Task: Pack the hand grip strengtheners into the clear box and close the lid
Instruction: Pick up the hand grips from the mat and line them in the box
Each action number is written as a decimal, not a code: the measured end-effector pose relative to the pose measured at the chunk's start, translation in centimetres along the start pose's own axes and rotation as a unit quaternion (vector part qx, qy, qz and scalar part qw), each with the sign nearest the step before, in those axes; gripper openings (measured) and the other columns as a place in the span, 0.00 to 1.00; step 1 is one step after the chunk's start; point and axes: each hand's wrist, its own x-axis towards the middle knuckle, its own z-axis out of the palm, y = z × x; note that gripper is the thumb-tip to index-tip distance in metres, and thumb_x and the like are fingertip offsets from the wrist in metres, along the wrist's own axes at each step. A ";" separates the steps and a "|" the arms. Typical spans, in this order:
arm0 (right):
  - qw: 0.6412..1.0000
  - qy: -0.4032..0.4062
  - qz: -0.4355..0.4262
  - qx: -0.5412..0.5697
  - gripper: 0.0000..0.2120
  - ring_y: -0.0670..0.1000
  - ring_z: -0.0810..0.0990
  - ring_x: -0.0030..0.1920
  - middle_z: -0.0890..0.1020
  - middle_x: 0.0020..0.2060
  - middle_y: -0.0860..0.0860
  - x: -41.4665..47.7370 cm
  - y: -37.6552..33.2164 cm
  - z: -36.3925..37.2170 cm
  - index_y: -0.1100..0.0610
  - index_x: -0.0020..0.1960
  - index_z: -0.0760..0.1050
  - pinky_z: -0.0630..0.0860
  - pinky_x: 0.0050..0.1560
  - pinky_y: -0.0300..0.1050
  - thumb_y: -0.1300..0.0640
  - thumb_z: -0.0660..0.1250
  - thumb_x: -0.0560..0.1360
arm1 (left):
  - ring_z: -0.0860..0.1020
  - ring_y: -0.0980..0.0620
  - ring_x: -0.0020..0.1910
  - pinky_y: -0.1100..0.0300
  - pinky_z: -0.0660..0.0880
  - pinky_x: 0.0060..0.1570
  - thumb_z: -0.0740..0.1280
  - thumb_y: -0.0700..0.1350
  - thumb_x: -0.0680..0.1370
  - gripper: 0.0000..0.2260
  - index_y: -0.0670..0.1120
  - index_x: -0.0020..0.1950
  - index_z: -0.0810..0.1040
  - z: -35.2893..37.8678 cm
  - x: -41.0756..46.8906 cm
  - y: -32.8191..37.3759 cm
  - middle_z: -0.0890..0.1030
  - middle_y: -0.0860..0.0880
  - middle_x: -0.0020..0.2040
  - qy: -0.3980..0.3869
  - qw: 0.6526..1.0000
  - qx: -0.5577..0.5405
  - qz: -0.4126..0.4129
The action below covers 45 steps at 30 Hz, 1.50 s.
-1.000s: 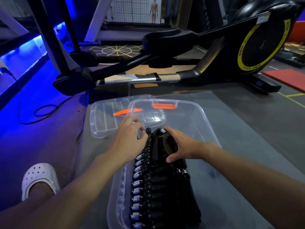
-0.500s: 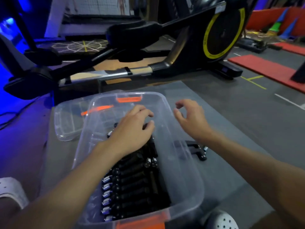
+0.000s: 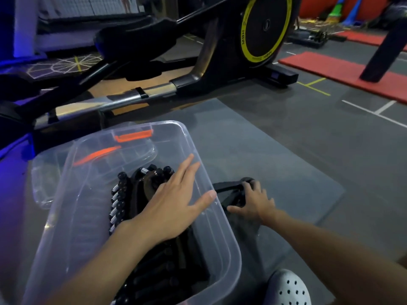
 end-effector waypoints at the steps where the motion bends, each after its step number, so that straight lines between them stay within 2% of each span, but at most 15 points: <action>1: 1.000 0.002 -0.003 -0.020 0.47 0.62 0.61 0.71 0.58 0.74 0.53 0.2 -0.1 0.3 0.49 0.75 0.55 0.63 0.66 0.63 0.28 0.67 0.65 | 0.46 0.63 0.77 0.44 0.55 0.75 0.49 0.73 0.72 0.39 0.57 0.79 0.46 -0.1 0.0 0.1 0.37 0.67 0.77 -0.003 1.000 -0.005 -0.001; 4: 1.000 0.006 -0.003 -0.030 0.50 0.63 0.61 0.71 0.60 0.75 0.53 0.9 -0.4 0.7 0.50 0.77 0.51 0.62 0.67 0.60 0.28 0.66 0.65 | 0.46 0.63 0.77 0.44 0.54 0.76 0.49 0.75 0.70 0.41 0.57 0.78 0.46 -0.2 0.1 0.0 0.37 0.68 0.77 -0.010 1.000 -0.019 -0.007; 8: 0.998 0.018 -0.037 0.039 0.49 0.62 0.61 0.71 0.62 0.75 0.50 1.0 -0.6 0.9 0.50 0.77 0.52 0.62 0.69 0.57 0.34 0.69 0.64 | 0.47 0.63 0.77 0.44 0.54 0.76 0.50 0.74 0.70 0.41 0.58 0.78 0.47 -0.5 -0.2 0.1 0.37 0.69 0.76 -0.017 0.999 -0.034 -0.010; 11: 0.994 0.042 -0.075 0.061 0.50 0.57 0.60 0.74 0.62 0.75 0.50 1.2 -0.7 0.9 0.50 0.77 0.52 0.59 0.72 0.54 0.36 0.69 0.61 | 0.48 0.63 0.77 0.45 0.54 0.76 0.52 0.72 0.71 0.40 0.57 0.79 0.47 -0.7 -0.3 0.4 0.37 0.68 0.76 -0.020 0.999 -0.039 -0.012; 13: 0.996 0.050 -0.050 0.063 0.53 0.57 0.57 0.75 0.58 0.76 0.51 1.1 -0.7 1.1 0.49 0.78 0.49 0.57 0.72 0.57 0.33 0.72 0.62 | 0.48 0.62 0.77 0.45 0.54 0.76 0.53 0.71 0.72 0.40 0.57 0.79 0.47 -0.8 -0.4 0.5 0.37 0.69 0.76 -0.024 0.999 -0.041 -0.014; 16: 0.997 0.047 -0.020 0.049 0.57 0.58 0.59 0.74 0.61 0.73 0.53 1.0 -0.6 1.7 0.48 0.78 0.49 0.57 0.71 0.59 0.26 0.70 0.59 | 0.47 0.63 0.77 0.45 0.54 0.76 0.54 0.71 0.73 0.39 0.57 0.79 0.46 -0.8 -0.5 0.5 0.36 0.70 0.76 -0.030 0.998 -0.047 -0.016; 20: 0.996 0.058 -0.006 0.061 0.57 0.61 0.61 0.72 0.65 0.71 0.56 1.6 -1.1 1.9 0.51 0.77 0.51 0.59 0.71 0.59 0.25 0.69 0.59 | 0.49 0.62 0.77 0.46 0.55 0.76 0.54 0.70 0.73 0.39 0.57 0.79 0.47 -0.9 -0.4 0.7 0.37 0.70 0.76 -0.031 0.998 -0.051 -0.018; 28: 0.999 0.050 0.019 0.003 0.60 0.61 0.59 0.72 0.63 0.70 0.59 2.0 -2.3 2.1 0.55 0.78 0.49 0.57 0.71 0.57 0.22 0.65 0.60 | 0.50 0.63 0.77 0.46 0.54 0.76 0.56 0.69 0.74 0.38 0.57 0.79 0.47 -0.8 -0.4 0.7 0.37 0.70 0.76 -0.032 0.998 -0.054 -0.019; 30: 0.998 0.054 0.026 -0.015 0.60 0.60 0.61 0.70 0.63 0.69 0.58 2.3 -2.4 2.0 0.55 0.78 0.50 0.58 0.70 0.57 0.22 0.65 0.59 | 0.52 0.62 0.77 0.48 0.53 0.76 0.54 0.69 0.75 0.36 0.57 0.79 0.49 -0.9 -0.3 0.3 0.40 0.67 0.77 -0.020 0.999 -0.026 -0.012; 32: 0.998 0.043 0.029 -0.035 0.61 0.60 0.61 0.70 0.63 0.68 0.58 2.5 -2.4 1.7 0.54 0.78 0.49 0.59 0.68 0.57 0.22 0.65 0.58 | 0.57 0.59 0.76 0.47 0.56 0.75 0.52 0.69 0.77 0.31 0.58 0.77 0.54 -1.6 -0.2 -0.7 0.51 0.62 0.79 0.027 0.999 0.035 0.002; 34: 0.998 0.012 0.027 -0.047 0.63 0.60 0.59 0.71 0.61 0.69 0.58 2.7 -2.4 1.1 0.53 0.78 0.48 0.60 0.68 0.58 0.21 0.67 0.56 | 0.65 0.54 0.73 0.44 0.60 0.72 0.50 0.69 0.75 0.31 0.57 0.75 0.61 -3.0 -0.3 -2.2 0.63 0.58 0.76 0.093 0.993 0.063 -0.020; 36: 0.998 -0.021 0.027 -0.044 0.63 0.61 0.58 0.72 0.60 0.70 0.58 3.0 -2.5 0.4 0.54 0.77 0.49 0.59 0.69 0.59 0.23 0.70 0.54 | 0.68 0.52 0.71 0.42 0.62 0.70 0.50 0.66 0.74 0.30 0.55 0.73 0.65 -4.7 -0.9 -4.0 0.69 0.55 0.73 0.142 0.986 0.069 -0.058; 40: 0.999 -0.026 0.037 -0.027 0.58 0.63 0.62 0.68 0.64 0.66 0.61 3.0 -3.0 -0.1 0.57 0.71 0.60 0.63 0.69 0.57 0.27 0.75 0.52 | 0.70 0.51 0.69 0.41 0.63 0.69 0.50 0.65 0.74 0.29 0.53 0.69 0.70 -6.2 -2.5 -6.7 0.74 0.53 0.69 0.168 0.973 0.124 -0.101; 42: 0.999 -0.017 0.040 -0.025 0.57 0.64 0.64 0.66 0.66 0.64 0.63 2.4 -3.2 0.1 0.60 0.70 0.62 0.65 0.68 0.56 0.28 0.76 0.53 | 0.70 0.51 0.69 0.40 0.62 0.68 0.50 0.64 0.75 0.27 0.53 0.69 0.71 -6.1 -3.2 -7.3 0.74 0.53 0.68 0.149 0.971 0.143 -0.121; 45: 0.998 -0.001 0.056 -0.011 0.56 0.65 0.65 0.65 0.66 0.63 0.64 1.5 -2.9 0.4 0.62 0.69 0.61 0.66 0.67 0.55 0.31 0.77 0.54 | 0.69 0.53 0.69 0.41 0.58 0.70 0.55 0.60 0.79 0.19 0.54 0.67 0.71 -5.7 -4.0 -7.9 0.74 0.56 0.67 0.140 0.966 0.162 -0.145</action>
